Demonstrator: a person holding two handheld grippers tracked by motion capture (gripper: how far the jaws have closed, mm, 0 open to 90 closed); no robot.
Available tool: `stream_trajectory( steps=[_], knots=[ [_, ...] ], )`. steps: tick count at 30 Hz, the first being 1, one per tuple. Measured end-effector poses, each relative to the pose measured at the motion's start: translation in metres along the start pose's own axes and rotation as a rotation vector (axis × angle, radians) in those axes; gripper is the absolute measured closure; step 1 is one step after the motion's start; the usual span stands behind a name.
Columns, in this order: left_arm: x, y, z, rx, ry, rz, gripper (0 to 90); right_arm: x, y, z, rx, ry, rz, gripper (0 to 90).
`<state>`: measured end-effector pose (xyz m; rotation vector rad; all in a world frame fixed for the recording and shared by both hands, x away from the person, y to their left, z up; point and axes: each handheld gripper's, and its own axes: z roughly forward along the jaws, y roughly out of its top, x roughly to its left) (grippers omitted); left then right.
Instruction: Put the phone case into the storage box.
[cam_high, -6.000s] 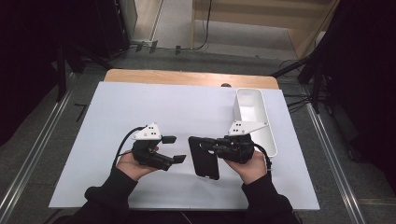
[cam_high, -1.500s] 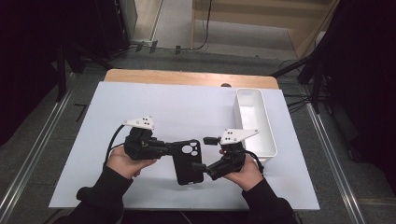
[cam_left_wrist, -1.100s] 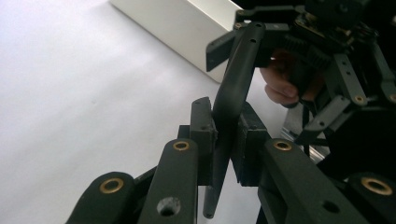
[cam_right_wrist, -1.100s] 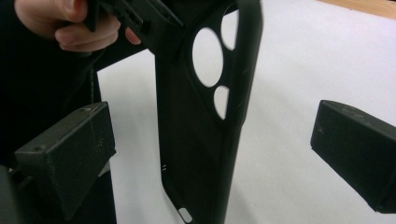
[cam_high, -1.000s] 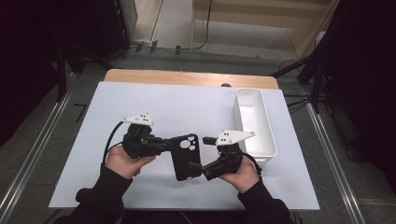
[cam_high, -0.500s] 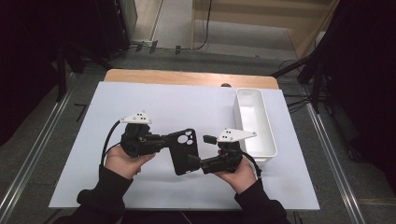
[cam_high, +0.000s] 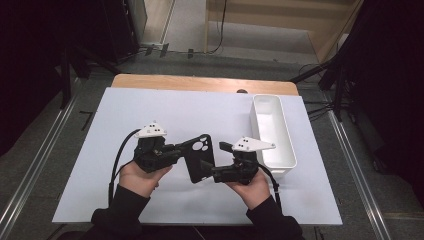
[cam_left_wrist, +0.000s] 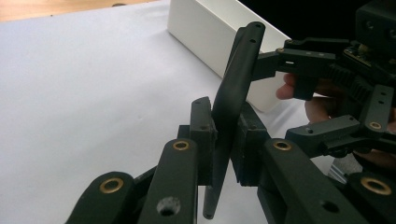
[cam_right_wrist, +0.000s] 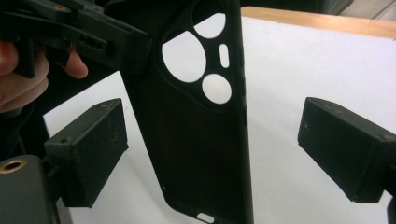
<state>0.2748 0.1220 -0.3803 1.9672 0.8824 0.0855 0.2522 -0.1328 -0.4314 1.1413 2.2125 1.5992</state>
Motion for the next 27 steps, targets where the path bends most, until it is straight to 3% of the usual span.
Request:
stream_trajectory(
  steps=[6,11,17,20,27],
  knots=[
    [-0.001,-0.001,0.002,-0.013,0.025,-0.032,80.5,0.004,0.001,0.002,-0.004,-0.044,0.019,6.5],
    [0.003,0.001,0.001,-0.011,0.047,-0.051,80.5,0.010,0.000,0.005,-0.005,-0.088,-0.001,6.6],
    [0.008,0.009,0.001,0.005,0.052,-0.079,80.5,0.015,0.000,0.012,-0.007,-0.102,-0.015,6.6],
    [0.006,0.012,0.003,0.022,0.062,-0.072,80.5,0.015,0.003,0.019,0.002,-0.105,0.009,6.6],
    [0.003,0.018,0.009,0.037,0.077,-0.055,80.5,0.018,0.006,0.025,0.000,-0.144,-0.002,6.5]
  ],
)
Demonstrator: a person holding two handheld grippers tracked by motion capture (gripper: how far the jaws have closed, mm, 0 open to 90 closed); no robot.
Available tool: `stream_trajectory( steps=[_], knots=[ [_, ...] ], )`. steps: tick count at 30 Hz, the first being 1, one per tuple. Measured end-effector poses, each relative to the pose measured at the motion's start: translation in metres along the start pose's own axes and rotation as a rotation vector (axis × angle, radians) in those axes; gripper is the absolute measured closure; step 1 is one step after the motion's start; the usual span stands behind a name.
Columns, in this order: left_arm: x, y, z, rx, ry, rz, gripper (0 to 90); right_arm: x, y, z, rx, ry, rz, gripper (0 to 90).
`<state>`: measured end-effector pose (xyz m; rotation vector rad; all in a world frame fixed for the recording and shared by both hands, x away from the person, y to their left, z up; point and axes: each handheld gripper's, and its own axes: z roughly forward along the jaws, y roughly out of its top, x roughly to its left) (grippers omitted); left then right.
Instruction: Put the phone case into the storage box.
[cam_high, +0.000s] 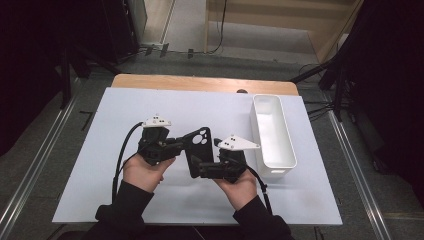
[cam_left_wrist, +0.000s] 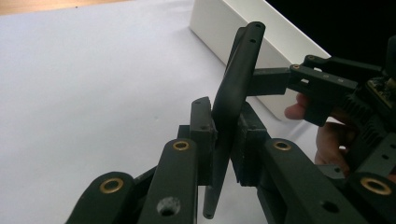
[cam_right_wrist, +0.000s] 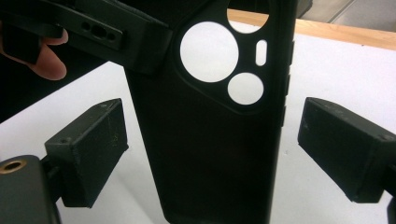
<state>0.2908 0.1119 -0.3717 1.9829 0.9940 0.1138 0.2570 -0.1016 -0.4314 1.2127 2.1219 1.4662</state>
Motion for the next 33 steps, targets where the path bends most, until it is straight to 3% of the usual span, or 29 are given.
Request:
stream_trajectory(
  steps=[6,11,15,33],
  knots=[
    [0.000,0.007,0.001,-0.001,0.016,0.006,80.4,-0.003,0.002,0.003,0.001,-0.026,0.027,6.5],
    [0.003,0.012,0.003,0.002,0.004,-0.010,80.4,-0.004,0.005,0.004,0.003,-0.039,0.038,6.5],
    [-0.001,0.015,0.008,-0.001,0.006,0.003,80.4,-0.005,0.005,0.008,0.020,-0.026,0.039,6.5],
    [-0.007,0.012,0.016,0.020,-0.005,0.007,80.3,-0.005,0.008,0.022,0.028,-0.090,0.042,6.9]
  ],
)
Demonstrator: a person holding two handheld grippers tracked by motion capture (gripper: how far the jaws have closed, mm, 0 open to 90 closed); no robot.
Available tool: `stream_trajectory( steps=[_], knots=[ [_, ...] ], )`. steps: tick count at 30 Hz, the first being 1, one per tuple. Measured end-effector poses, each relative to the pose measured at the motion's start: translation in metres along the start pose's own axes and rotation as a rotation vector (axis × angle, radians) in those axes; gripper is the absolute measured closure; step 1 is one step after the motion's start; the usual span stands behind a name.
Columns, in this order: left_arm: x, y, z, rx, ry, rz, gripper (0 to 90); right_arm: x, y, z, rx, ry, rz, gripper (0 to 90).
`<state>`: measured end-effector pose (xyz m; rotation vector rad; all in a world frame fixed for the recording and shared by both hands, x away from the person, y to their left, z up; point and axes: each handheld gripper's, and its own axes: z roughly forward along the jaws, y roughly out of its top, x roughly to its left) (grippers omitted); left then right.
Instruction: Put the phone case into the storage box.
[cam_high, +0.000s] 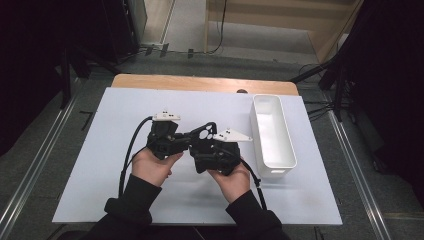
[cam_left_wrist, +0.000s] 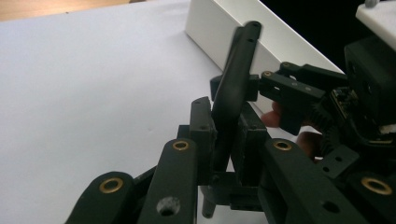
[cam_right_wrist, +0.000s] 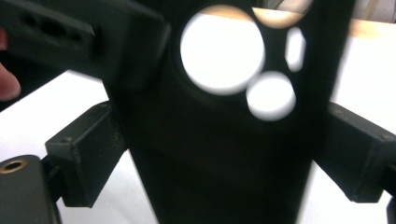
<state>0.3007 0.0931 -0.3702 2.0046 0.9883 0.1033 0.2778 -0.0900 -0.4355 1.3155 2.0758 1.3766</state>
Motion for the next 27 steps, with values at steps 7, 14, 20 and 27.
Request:
stream_trajectory(
  steps=[7,14,20,27],
  knots=[
    [-0.0042,-0.0029,0.0030,-0.005,-0.004,0.005,80.1,0.0019,0.0010,0.0010,-0.002,-0.014,-0.003,10.0],
    [-0.0059,-0.0034,0.0023,-0.020,-0.009,0.011,79.4,0.0010,0.0018,-0.0016,-0.006,-0.010,-0.015,11.3],
    [-0.0069,-0.0032,0.0002,-0.027,-0.016,0.017,75.9,-0.0002,0.0021,-0.0021,0.002,0.008,0.000,11.9],
    [-0.0078,-0.0012,-0.0050,-0.054,-0.032,0.047,66.1,0.0000,0.0015,-0.0022,0.016,0.016,0.002,11.9]
  ],
)
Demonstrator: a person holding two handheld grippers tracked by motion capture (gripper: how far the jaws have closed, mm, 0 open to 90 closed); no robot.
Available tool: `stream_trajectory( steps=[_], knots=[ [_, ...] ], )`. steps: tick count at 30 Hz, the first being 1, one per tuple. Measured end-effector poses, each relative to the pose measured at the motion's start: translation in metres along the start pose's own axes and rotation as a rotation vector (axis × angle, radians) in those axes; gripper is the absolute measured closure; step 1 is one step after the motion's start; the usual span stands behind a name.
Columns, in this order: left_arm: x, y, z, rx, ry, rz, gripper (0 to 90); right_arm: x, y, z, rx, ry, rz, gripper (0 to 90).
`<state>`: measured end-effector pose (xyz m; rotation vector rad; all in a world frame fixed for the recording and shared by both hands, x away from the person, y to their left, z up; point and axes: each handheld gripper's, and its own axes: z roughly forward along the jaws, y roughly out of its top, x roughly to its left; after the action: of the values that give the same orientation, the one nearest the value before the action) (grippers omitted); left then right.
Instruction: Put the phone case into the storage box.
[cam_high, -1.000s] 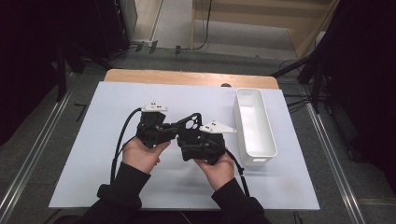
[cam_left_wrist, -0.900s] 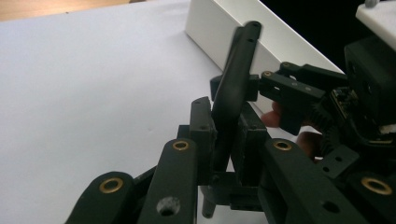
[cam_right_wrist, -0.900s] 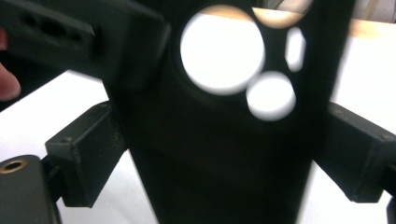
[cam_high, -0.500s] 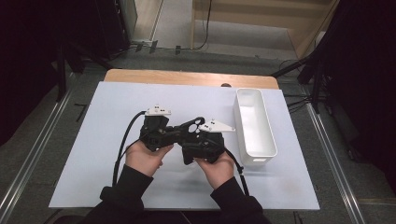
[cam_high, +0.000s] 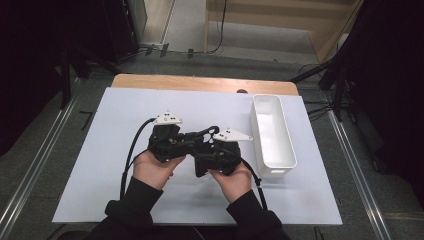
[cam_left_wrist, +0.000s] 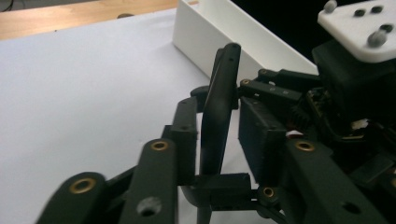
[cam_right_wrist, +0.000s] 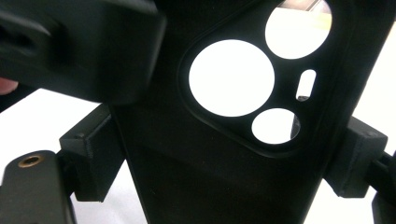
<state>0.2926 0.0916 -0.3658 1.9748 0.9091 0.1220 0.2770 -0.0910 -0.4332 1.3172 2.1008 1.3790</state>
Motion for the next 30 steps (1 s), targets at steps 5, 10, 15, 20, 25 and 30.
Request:
stream_trajectory(
  steps=[5,10,15,20,25,30],
  knots=[
    [0.001,0.001,-0.003,-0.014,0.001,0.010,56.9,-0.001,-0.001,-0.001,0.015,0.015,0.017,11.9],
    [0.003,0.003,-0.008,-0.042,0.003,0.017,49.2,-0.003,-0.003,-0.002,0.025,0.022,0.023,11.8],
    [0.007,0.004,-0.012,-0.043,-0.008,0.013,43.9,-0.005,-0.004,-0.003,0.026,0.019,0.028,11.8],
    [0.009,0.003,-0.011,-0.014,-0.033,0.014,40.7,-0.010,-0.003,-0.004,0.026,0.006,0.028,11.8],
    [0.009,0.000,-0.011,-0.023,-0.048,0.047,37.6,-0.017,-0.002,-0.007,0.014,-0.006,0.045,11.8],
    [0.013,-0.004,-0.010,-0.021,-0.071,0.072,34.6,-0.021,-0.002,-0.009,0.015,-0.014,0.047,11.8]
  ],
)
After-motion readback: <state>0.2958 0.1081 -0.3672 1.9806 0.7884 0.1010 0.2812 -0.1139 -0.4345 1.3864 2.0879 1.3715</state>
